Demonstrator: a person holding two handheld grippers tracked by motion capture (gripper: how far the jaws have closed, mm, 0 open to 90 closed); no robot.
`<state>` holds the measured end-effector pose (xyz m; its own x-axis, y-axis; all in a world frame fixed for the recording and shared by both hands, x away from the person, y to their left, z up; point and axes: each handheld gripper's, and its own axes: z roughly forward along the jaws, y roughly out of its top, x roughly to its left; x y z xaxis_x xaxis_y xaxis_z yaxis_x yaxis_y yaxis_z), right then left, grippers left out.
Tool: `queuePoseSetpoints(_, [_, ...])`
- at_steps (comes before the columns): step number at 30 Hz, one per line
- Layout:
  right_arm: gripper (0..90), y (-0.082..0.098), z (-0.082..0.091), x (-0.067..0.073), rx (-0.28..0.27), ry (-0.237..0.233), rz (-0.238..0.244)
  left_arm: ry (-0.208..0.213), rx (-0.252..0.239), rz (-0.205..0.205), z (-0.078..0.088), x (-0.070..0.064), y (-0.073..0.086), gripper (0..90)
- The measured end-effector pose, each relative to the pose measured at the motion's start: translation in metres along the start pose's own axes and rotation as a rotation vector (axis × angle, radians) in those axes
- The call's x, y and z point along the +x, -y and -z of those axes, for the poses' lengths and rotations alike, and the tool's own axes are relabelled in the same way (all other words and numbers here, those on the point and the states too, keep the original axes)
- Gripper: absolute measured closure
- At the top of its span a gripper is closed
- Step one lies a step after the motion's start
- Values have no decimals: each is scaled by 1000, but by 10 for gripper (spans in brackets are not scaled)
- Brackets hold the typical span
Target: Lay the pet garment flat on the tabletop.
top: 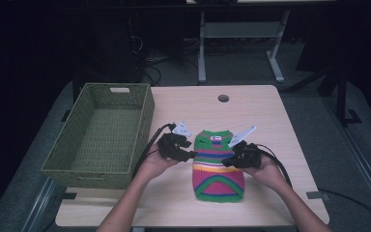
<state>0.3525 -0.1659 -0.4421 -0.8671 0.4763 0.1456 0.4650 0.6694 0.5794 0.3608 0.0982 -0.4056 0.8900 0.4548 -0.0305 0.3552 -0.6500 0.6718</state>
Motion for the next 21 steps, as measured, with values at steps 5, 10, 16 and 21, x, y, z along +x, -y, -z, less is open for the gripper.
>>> queuePoseSetpoints(5, [899, 0, -13, 0, 21, 8, 1, 2, -1, -2, 3, -3, 7, 498])
queuePoseSetpoints(10, [899, -1, -18, -3, 18, 22, -3, 2, -14, 5, 5, -6, 13, 489])
queuePoseSetpoints(16, [898, -6, -21, -5, 16, 46, 12, 8, -5, 5, 5, -7, 16, 483])
queuePoseSetpoints(21, [897, -6, -23, -11, -12, 36, -6, 8, -9, 10, 4, -8, 17, 478])
